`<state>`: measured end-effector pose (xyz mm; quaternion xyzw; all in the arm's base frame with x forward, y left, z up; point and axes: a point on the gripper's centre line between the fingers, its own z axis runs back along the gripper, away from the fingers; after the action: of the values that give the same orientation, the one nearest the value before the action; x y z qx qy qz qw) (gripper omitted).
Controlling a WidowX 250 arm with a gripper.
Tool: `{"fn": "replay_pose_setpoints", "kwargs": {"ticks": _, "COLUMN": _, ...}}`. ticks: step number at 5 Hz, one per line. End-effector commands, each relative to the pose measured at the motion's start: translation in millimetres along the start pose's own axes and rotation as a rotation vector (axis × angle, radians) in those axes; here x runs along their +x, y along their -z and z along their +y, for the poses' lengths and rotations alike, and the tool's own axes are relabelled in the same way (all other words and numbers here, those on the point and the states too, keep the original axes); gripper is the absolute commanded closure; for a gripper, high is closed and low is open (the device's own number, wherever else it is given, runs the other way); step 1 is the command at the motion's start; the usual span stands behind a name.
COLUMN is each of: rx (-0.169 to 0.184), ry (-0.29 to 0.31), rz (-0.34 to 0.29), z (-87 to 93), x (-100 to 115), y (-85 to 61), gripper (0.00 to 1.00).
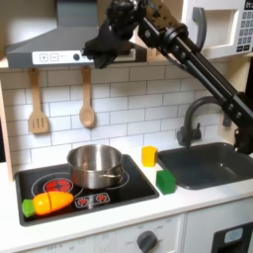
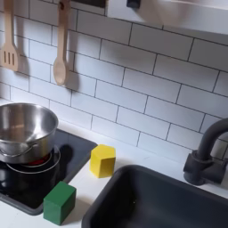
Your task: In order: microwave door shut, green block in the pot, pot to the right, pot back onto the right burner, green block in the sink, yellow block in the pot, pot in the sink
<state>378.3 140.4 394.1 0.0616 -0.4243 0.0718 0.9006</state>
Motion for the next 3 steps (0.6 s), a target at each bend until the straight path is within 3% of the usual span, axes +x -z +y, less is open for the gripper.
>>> {"fn": "replay_pose_setpoints", "kwargs": {"ticks": 1, "rx": 0.01, "ry": -0.004, "rz": -0.004, "z": 4.1, "x": 7.0, "y": 8.8, "gripper": 1.0}}
{"fn": "replay_pose_setpoints", "kwargs": {"ticks": 3, "rx": 0.003, "ry": -0.003, "rz": -0.008, "z": 2.9, "x": 11.8, "y": 14.1, "gripper": 1.0}}
